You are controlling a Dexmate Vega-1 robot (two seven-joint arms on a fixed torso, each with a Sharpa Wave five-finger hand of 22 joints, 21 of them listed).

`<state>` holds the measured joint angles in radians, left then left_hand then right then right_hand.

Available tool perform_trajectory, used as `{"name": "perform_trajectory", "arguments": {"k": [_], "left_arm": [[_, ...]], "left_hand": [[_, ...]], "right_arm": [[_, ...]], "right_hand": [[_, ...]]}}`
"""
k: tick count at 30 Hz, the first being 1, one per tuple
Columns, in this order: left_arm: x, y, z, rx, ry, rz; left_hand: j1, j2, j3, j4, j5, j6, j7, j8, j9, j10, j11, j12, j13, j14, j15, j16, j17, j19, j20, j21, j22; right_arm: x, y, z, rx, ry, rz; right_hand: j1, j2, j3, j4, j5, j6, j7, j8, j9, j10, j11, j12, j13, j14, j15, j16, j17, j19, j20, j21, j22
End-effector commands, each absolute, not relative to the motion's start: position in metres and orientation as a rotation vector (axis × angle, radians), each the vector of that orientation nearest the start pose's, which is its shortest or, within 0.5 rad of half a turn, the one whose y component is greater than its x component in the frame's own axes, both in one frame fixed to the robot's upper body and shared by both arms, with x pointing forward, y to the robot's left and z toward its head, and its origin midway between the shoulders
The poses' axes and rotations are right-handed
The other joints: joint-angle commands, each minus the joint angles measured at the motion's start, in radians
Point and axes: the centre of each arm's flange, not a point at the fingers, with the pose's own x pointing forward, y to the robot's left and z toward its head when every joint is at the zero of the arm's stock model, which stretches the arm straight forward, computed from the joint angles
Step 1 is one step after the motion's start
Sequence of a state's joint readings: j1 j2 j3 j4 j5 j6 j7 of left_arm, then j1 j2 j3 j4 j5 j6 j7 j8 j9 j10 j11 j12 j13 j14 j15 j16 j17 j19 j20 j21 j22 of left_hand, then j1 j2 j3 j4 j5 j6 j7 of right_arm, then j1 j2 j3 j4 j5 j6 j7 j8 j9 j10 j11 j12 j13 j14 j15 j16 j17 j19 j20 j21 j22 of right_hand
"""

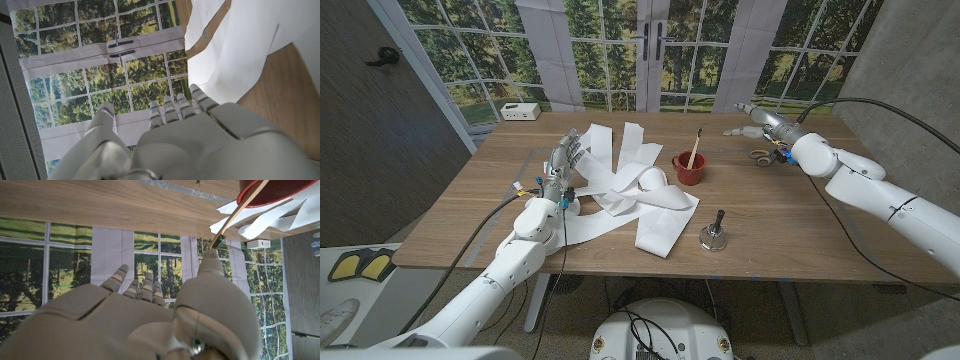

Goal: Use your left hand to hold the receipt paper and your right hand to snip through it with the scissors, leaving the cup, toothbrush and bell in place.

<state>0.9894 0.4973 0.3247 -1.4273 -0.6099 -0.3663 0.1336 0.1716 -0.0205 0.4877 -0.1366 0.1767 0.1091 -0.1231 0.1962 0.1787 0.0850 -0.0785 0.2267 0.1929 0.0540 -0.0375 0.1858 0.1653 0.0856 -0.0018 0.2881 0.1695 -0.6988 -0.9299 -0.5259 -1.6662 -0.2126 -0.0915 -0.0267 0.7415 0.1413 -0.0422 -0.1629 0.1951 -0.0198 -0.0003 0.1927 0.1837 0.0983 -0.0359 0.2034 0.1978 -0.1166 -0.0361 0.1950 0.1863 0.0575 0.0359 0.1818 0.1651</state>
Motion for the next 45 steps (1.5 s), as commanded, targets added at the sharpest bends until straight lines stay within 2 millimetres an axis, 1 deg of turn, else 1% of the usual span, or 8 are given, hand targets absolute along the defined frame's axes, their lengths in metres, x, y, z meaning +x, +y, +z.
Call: {"name": "perform_trajectory", "arguments": {"k": [1, 7, 12, 20, 24, 27, 30, 45], "left_arm": [[0.621, 0.288, -0.058, -0.114, -0.651, -0.086], [0.619, 0.286, -0.060, -0.115, -0.650, -0.082], [0.616, 0.285, -0.061, -0.102, -0.638, -0.101], [0.610, 0.290, -0.059, -0.088, -0.642, -0.107], [0.610, 0.290, -0.057, -0.082, -0.644, -0.110], [0.610, 0.290, -0.058, -0.080, -0.644, -0.112], [0.610, 0.289, -0.058, -0.058, -0.641, -0.124], [0.611, 0.288, -0.054, -0.021, -0.640, -0.152]], "left_hand": [[0.005, 0.002, -0.001, -0.003, 0.002, 0.005, -0.003, -0.001, 0.004, 0.009, 0.002, 0.005, 0.003, 0.010, -0.055, -0.001, 0.004, 0.016, -0.001, -0.004, 0.004], [0.005, 0.003, -0.002, -0.003, 0.002, 0.010, -0.002, 0.000, 0.004, 0.014, -0.001, 0.005, 0.003, 0.012, -0.055, -0.002, 0.004, 0.018, -0.001, -0.007, 0.004], [0.004, 0.003, -0.003, -0.003, 0.002, 0.008, -0.002, -0.001, 0.004, 0.013, 0.003, 0.004, 0.003, 0.012, -0.056, -0.002, 0.005, 0.019, -0.002, -0.010, 0.004], [0.004, 0.004, -0.003, -0.003, 0.002, 0.009, -0.001, -0.002, 0.004, 0.016, 0.001, 0.004, 0.004, 0.013, -0.054, -0.003, 0.005, 0.022, 0.000, -0.013, 0.004], [0.003, 0.004, -0.004, -0.003, 0.002, 0.015, -0.001, -0.001, 0.004, 0.018, -0.001, 0.004, 0.004, 0.016, -0.053, -0.002, 0.005, 0.023, 0.001, -0.015, 0.004], [0.003, 0.004, -0.005, -0.003, 0.002, 0.019, 0.001, 0.000, 0.004, 0.021, -0.001, 0.004, 0.004, 0.018, -0.053, -0.002, 0.005, 0.024, 0.001, -0.016, 0.004], [0.002, 0.004, -0.005, -0.002, 0.002, 0.020, 0.001, 0.000, 0.004, 0.024, -0.002, 0.005, 0.004, 0.020, -0.053, -0.001, 0.005, 0.025, 0.001, -0.017, 0.004], [-0.001, 0.005, -0.007, -0.001, 0.002, 0.023, 0.003, -0.001, 0.004, 0.030, 0.000, 0.005, 0.004, 0.029, -0.052, 0.000, 0.005, 0.028, 0.003, -0.024, 0.005]], "right_arm": [[0.606, -0.321, 0.080, -1.275, -0.569, -0.047], [0.605, -0.325, 0.082, -1.306, -0.560, -0.047], [0.605, -0.330, 0.083, -1.320, -0.564, -0.052], [0.607, -0.334, 0.087, -1.378, -0.539, -0.052], [0.607, -0.335, 0.090, -1.417, -0.528, -0.049], [0.608, -0.337, 0.093, -1.437, -0.511, -0.045], [0.608, -0.338, 0.096, -1.463, -0.504, -0.042], [0.614, -0.345, 0.107, -1.525, -0.446, -0.061]], "right_hand": [[0.023, 0.004, 0.013, -0.001, -0.004, 0.004, -0.005, 0.005, 0.004, 0.007, -0.004, 0.005, 0.005, 0.008, -0.028, 0.008, 0.001, 0.012, -0.005, 0.007, 0.002], [0.038, 0.005, 0.023, -0.002, -0.001, 0.004, -0.010, 0.005, 0.004, 0.006, -0.011, 0.004, 0.006, 0.009, -0.030, 0.008, 0.000, 0.013, -0.005, 0.007, 0.002], [0.051, 0.003, 0.032, -0.001, 0.000, -0.009, -0.016, 0.001, 0.004, 0.027, -0.031, 0.011, 0.007, 0.022, -0.037, 0.012, 0.000, 0.024, -0.002, 0.009, 0.002], [0.057, 0.000, 0.036, 0.001, 0.000, -0.008, -0.017, 0.002, 0.004, 0.039, -0.030, 0.015, 0.009, 0.031, -0.041, 0.014, 0.000, 0.033, 0.000, 0.011, 0.002], [0.063, -0.007, 0.043, 0.006, -0.001, -0.005, -0.016, 0.004, 0.005, 0.045, -0.028, 0.015, 0.011, 0.081, -0.052, 0.029, 0.000, 0.078, 0.007, 0.022, 0.002], [0.064, -0.009, 0.044, 0.008, -0.002, 0.003, -0.015, 0.008, 0.005, 0.053, -0.032, 0.018, 0.012, 0.089, -0.055, 0.030, 0.000, 0.087, 0.003, 0.023, 0.002], [0.064, -0.011, 0.048, 0.012, -0.002, 0.007, -0.010, 0.009, 0.005, 0.090, -0.040, 0.030, 0.014, 0.106, -0.059, 0.033, 0.001, 0.102, 0.001, 0.023, 0.002], [0.060, -0.015, 0.050, 0.018, -0.003, 0.015, -0.013, 0.011, 0.005, 0.092, -0.046, 0.026, 0.015, 0.108, -0.062, 0.029, 0.001, 0.108, 0.003, 0.018, 0.003]]}}
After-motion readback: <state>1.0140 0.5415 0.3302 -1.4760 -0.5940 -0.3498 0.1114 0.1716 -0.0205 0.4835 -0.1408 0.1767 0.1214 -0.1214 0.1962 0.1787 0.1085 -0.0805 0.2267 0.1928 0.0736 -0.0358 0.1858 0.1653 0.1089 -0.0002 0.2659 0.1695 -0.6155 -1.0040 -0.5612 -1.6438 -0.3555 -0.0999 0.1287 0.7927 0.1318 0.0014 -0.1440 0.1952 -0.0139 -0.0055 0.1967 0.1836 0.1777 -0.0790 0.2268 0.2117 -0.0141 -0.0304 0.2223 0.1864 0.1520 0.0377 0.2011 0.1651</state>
